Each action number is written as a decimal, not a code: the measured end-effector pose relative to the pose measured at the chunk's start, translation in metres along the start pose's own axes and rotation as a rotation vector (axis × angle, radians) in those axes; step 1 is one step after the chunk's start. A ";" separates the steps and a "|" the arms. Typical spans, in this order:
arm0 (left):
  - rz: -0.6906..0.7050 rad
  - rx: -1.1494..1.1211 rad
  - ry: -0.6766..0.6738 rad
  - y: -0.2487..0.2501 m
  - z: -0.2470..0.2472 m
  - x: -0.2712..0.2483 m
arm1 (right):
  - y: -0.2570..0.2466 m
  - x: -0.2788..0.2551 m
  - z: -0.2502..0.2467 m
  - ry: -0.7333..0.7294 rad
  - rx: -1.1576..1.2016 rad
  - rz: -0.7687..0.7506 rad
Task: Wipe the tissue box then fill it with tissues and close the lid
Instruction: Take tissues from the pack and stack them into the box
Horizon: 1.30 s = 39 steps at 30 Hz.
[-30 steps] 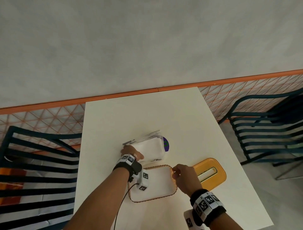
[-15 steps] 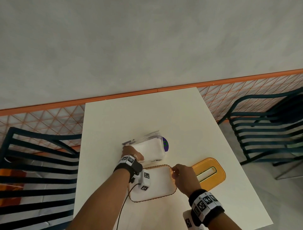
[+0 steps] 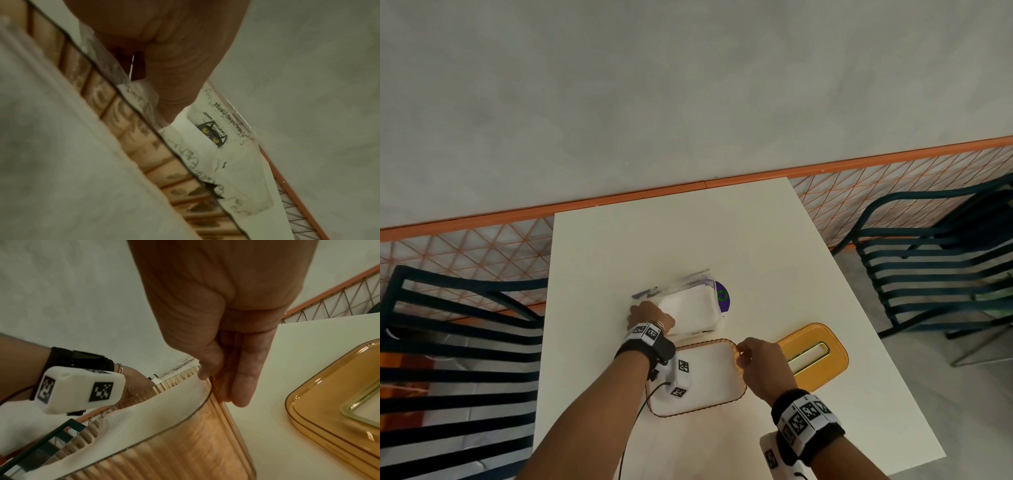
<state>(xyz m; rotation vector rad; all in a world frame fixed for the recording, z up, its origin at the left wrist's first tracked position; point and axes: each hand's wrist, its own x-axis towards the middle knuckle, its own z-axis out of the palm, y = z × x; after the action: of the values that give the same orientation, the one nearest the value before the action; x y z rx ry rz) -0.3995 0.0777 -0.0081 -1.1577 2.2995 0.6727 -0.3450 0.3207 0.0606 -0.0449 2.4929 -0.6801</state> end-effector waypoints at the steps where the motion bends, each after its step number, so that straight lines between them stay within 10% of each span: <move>1: -0.006 0.016 0.015 0.001 -0.001 -0.003 | 0.000 0.000 0.000 0.002 0.000 0.000; 39: 0.150 -0.187 0.043 0.003 -0.005 -0.015 | 0.009 0.003 0.011 0.047 -0.046 -0.018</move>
<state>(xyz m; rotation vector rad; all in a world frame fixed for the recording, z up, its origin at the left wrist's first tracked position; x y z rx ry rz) -0.3947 0.0849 0.0059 -1.0973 2.4191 0.9447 -0.3410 0.3226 0.0470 -0.0689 2.5564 -0.6385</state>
